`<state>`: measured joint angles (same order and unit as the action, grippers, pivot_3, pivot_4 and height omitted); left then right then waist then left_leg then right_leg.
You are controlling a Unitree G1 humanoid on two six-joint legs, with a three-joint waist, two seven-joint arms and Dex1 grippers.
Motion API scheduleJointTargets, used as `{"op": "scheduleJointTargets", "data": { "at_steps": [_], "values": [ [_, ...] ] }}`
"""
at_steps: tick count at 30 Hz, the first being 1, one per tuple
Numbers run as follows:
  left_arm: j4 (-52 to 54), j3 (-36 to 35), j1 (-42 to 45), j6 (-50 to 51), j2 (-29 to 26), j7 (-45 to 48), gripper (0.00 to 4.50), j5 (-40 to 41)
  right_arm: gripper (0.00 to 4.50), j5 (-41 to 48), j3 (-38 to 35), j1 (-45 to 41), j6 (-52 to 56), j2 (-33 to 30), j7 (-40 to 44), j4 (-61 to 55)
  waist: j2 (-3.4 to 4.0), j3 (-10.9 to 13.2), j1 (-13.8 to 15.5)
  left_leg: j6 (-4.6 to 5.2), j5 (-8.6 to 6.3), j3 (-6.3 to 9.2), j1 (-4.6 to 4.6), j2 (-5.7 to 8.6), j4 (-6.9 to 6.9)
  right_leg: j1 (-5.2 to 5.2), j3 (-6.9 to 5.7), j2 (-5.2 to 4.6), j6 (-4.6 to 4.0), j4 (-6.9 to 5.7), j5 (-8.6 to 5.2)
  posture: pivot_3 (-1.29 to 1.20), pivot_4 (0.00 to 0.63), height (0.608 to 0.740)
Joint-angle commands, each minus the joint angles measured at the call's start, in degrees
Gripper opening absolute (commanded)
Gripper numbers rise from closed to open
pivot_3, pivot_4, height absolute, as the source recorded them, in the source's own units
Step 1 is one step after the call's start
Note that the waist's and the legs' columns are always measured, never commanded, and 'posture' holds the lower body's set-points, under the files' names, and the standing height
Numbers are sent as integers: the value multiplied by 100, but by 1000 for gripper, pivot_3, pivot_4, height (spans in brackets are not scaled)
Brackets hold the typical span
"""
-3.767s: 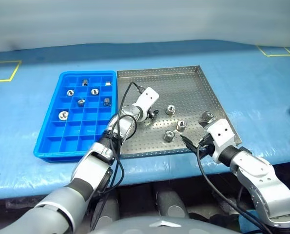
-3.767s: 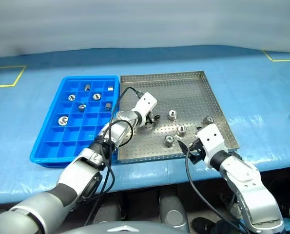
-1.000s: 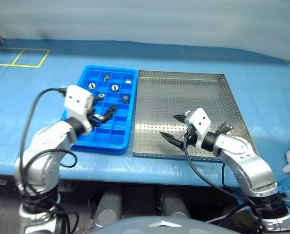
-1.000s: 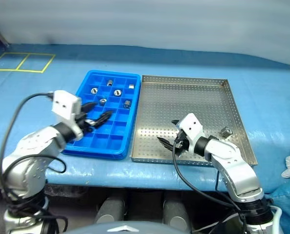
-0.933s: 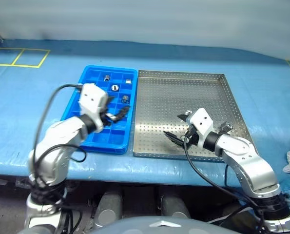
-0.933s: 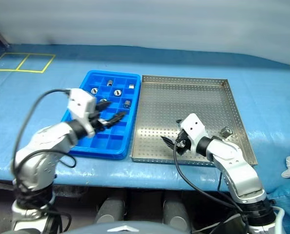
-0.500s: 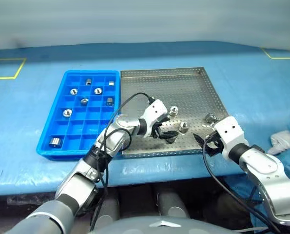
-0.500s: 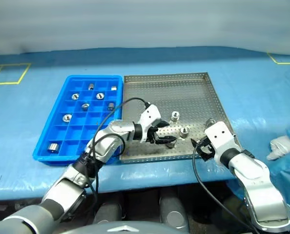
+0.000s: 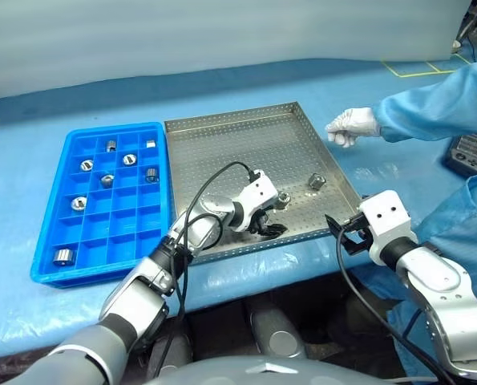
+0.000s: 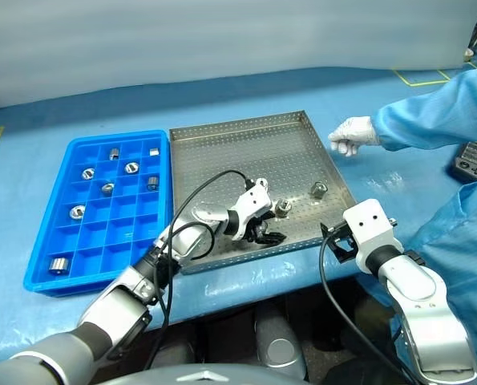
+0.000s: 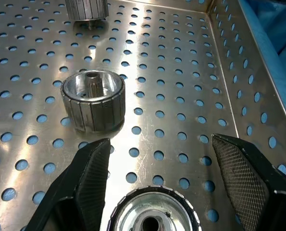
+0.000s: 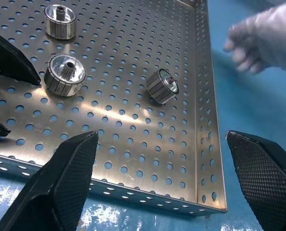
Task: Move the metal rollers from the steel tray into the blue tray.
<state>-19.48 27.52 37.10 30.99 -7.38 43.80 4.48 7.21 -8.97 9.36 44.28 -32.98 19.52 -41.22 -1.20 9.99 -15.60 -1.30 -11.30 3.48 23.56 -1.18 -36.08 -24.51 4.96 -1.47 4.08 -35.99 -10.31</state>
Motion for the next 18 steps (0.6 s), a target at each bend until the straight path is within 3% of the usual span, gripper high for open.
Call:
{"op": "scheduleJointTargets", "data": {
  "at_steps": [1, 13, 16, 18],
  "values": [
    [373, -205, -111, 147, -241, -88, 3661, -105, 4500, -47, 53, -170, -89, 19, -12, -23, 0, 0, -63, 0, 0, 0, 0, 0, 0, 0, 0, 0, 0, 0, 0, -239, 150, 740],
    [964, -377, -414, 472, -560, -220, 3661, -109, 4500, -70, 342, -566, -187, 22, 59, 258, 1, 0, 76, 1, 1, 3, 1, 2, 12, -3, 3, 1, 1, -2, -1, -186, 150, 740],
    [1029, -275, -492, 416, -538, -115, 3054, -105, 4500, -73, 407, -639, -221, 2, 101, 304, 1, 0, 119, 1, 1, 3, -1, 2, 11, -3, 3, 2, 1, -3, -1, -177, 150, 740],
    [1073, -300, -518, 451, -497, -131, 2391, -89, 4500, -79, 446, -659, -238, 4, 115, 327, 1, 0, 158, 1, 1, 3, -1, 2, 11, -3, 4, 2, 1, -3, -1, -174, 150, 740]
  ]
}}
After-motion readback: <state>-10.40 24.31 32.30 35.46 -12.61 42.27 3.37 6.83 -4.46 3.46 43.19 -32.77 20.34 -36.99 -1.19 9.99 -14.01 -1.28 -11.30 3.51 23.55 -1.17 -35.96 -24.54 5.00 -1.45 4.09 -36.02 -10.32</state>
